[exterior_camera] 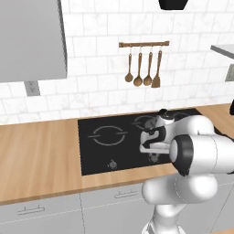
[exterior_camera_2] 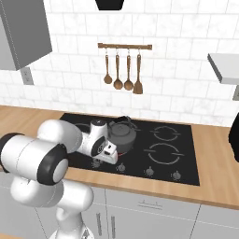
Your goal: Turn off the front center burner of the stove.
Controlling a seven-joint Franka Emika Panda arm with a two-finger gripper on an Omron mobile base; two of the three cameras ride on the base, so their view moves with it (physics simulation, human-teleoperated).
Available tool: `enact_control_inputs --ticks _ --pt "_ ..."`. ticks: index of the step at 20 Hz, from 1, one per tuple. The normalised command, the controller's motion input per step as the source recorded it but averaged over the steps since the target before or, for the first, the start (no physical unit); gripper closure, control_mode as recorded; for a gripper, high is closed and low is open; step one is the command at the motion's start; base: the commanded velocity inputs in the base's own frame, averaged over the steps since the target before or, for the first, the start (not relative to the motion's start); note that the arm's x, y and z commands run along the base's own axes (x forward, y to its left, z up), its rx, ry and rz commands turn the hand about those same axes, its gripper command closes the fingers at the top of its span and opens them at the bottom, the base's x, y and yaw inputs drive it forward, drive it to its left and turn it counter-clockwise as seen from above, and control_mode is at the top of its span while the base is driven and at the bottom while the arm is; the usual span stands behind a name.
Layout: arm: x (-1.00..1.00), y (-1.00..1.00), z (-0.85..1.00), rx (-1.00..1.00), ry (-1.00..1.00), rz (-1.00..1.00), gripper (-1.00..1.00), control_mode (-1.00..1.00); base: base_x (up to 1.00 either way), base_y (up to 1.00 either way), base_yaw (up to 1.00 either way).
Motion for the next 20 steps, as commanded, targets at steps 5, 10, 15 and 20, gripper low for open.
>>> enact_control_inputs --ticks 5,10,15,20 --pt "-0.53 0.00 -0.27 0.02 0.15 -0.28 1.00 -1.00 0.00 0.00 0.00" --pt "-0.63 0.00 -0.25 0.03 0.12 -0.24 1.00 -1.00 0.00 0.00 0.00" --pt "-0.75 0.00 -0.20 0.06 0.08 -0.23 1.00 -1.00 0.00 0.00 0.00" --pt "-0.70 0.01 -0.14 0.08 0.12 -0.25 1.00 -1.00 0.00 0.00 0.00"
